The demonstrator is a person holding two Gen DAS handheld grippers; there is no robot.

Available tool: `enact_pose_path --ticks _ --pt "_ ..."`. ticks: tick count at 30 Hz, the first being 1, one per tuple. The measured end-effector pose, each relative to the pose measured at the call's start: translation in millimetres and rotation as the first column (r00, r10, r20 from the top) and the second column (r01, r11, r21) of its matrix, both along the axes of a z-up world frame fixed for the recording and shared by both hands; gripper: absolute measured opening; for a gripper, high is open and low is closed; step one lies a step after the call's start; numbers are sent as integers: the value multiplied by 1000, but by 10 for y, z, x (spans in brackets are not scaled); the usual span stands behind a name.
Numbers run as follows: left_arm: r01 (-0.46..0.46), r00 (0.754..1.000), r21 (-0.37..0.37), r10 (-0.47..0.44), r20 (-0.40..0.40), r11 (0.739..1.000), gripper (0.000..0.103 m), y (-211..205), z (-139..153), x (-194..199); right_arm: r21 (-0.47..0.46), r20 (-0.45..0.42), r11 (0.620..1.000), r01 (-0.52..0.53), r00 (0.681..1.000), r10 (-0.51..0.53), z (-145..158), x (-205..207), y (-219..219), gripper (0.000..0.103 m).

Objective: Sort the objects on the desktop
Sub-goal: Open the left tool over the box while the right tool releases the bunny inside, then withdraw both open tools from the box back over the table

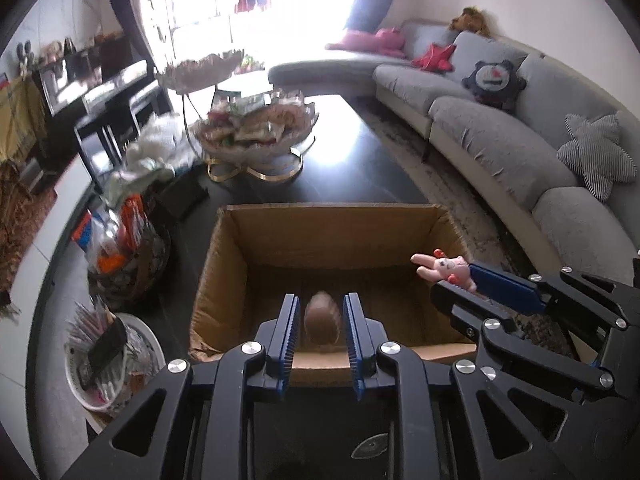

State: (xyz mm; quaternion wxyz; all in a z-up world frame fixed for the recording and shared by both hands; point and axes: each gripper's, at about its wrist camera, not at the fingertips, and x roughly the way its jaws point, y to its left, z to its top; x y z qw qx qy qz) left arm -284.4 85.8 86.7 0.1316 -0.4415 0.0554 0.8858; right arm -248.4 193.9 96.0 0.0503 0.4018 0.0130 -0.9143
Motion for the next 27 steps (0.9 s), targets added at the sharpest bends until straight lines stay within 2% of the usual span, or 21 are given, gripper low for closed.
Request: enact_pose_path --ticks 4,5,8,9,10,12,15,21,27 --pt "-15 999 10 14 43 1000 34 -39 -110 -95 46 13 999 14 1000 -15 -84 -69 -17 22" --pt "-24 998 16 23 52 1000 40 -64 -122 -108 55 16 998 16 1000 -16 -100 -83 -19 22" --pt "-47 996 45 43 76 998 48 -153 -131 -125 36 21 999 8 1000 -9 -119 -111 13 22" --pt "-49 995 62 43 86 997 55 -189 -119 -118 31 21 1000 6 1000 -7 -122 -115 23 23" --pt "-54 996 73 48 79 996 59 -224 -88 -96 29 20 1000 6 1000 -7 -123 -114 31 23" --pt "-68 997 80 65 46 994 77 -282 -11 -32 24 15 1000 11 1000 -11 -126 -108 48 24" --pt "-78 997 68 78 -5 995 89 -324 98 83 2 21 1000 24 999 -24 -120 -84 80 27" --pt "-107 993 2 107 -56 994 93 -328 159 277 -15 19 998 55 998 -54 -36 31 107 32" --pt "-114 992 2 114 -63 993 93 -360 206 420 -26 -9 997 77 997 -77 120 226 131 34"
